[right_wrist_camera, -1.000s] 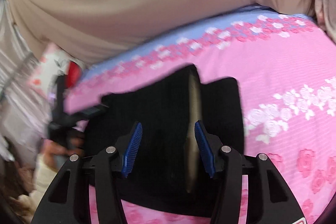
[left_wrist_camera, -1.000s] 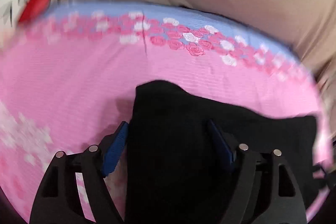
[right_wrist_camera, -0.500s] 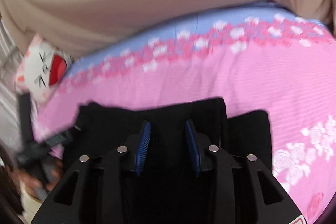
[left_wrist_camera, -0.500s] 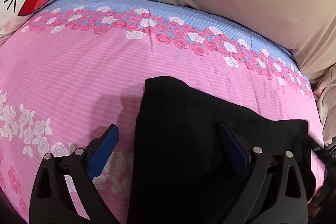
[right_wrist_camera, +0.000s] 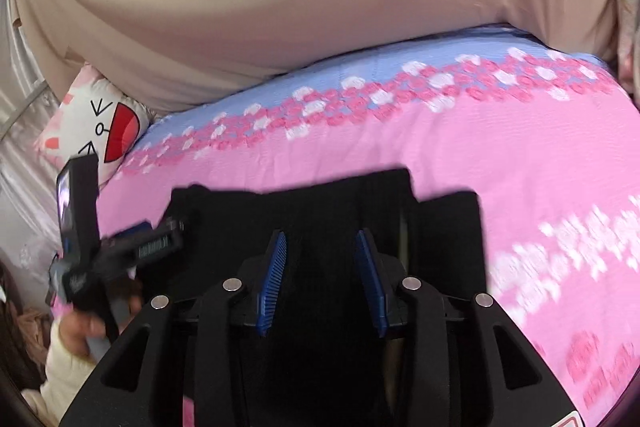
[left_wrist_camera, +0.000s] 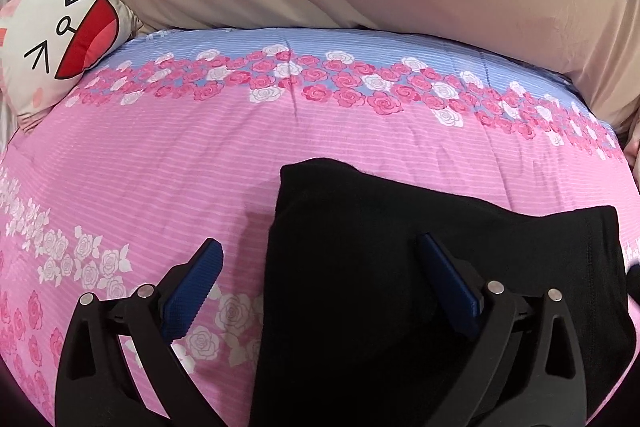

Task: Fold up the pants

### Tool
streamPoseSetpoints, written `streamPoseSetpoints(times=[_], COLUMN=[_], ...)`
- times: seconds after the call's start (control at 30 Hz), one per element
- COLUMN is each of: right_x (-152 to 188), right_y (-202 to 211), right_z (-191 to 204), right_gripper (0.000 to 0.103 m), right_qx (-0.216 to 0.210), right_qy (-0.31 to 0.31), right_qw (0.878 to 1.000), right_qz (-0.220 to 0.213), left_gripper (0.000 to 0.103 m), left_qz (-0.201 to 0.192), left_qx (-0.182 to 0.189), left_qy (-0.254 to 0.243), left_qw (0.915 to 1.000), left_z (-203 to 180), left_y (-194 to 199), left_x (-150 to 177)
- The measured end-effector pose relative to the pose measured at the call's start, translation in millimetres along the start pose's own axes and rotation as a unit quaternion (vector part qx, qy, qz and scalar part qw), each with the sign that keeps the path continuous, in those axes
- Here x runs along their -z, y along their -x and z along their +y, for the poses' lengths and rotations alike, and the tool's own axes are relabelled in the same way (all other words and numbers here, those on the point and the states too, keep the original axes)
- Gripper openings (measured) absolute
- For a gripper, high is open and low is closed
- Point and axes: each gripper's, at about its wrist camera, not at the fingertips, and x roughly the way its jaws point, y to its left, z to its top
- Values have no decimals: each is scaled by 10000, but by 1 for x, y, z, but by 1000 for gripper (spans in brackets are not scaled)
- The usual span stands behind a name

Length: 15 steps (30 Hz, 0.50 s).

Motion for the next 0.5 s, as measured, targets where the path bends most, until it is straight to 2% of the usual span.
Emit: streamPoseSetpoints(times=[0.2, 0.37, 0.43, 0.5], right_x=[39, 66, 71, 72], right_y=[27, 32, 35, 34], right_z=[-24, -36, -37, -34], right_gripper=[36, 42, 43, 48], right_qx=[-39, -293, -378, -420], right_qy=[-286, -451, -464, -413], right_qw=[9994, 9982, 9979, 9978], right_qz=[177, 281, 265, 310], left_gripper=[96, 96, 96, 97], left_qz=[-49, -92, 49, 196], left_qx=[-139, 454, 432, 354], left_qy=[-190, -633, -875, -1029], left_qw=[9997, 9969, 9952, 9939], left_z=[-2, 1, -1, 1], left_y=[18, 70, 74, 72], left_x=[9, 47, 63, 79])
